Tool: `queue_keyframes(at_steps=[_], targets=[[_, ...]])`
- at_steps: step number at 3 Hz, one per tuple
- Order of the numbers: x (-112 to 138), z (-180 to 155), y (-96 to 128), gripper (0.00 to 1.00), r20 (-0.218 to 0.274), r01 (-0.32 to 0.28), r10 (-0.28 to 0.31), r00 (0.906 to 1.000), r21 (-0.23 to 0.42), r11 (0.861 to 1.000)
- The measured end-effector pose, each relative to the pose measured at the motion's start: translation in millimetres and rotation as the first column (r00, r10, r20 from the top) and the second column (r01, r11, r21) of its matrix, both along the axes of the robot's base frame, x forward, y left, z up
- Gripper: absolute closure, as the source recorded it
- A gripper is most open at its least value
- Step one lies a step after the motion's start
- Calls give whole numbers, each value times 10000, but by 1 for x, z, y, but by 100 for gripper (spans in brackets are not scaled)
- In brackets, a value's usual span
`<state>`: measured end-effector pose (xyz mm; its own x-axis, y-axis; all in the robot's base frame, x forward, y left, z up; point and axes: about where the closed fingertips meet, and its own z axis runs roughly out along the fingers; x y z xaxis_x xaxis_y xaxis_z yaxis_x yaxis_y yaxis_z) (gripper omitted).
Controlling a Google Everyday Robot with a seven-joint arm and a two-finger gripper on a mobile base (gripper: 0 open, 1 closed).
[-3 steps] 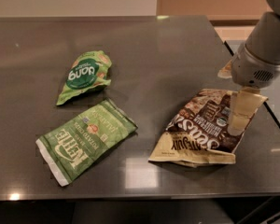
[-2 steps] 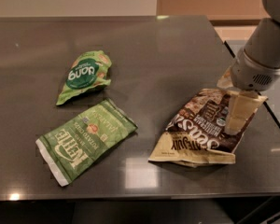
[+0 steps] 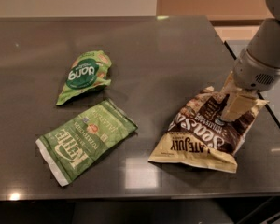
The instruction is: Pick brown chip bag
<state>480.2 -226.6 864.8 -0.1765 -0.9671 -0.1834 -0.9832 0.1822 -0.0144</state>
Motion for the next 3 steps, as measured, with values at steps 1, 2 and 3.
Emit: queue_keyframes(at_steps=[1,2,3], targets=[[1,19,0,87,220,-34,25,9998,392,9992],[4,50,5,100,589,-235,184,9981,877,9959],[10,88,13,100,1161,-607,469,9921,1188,9911]])
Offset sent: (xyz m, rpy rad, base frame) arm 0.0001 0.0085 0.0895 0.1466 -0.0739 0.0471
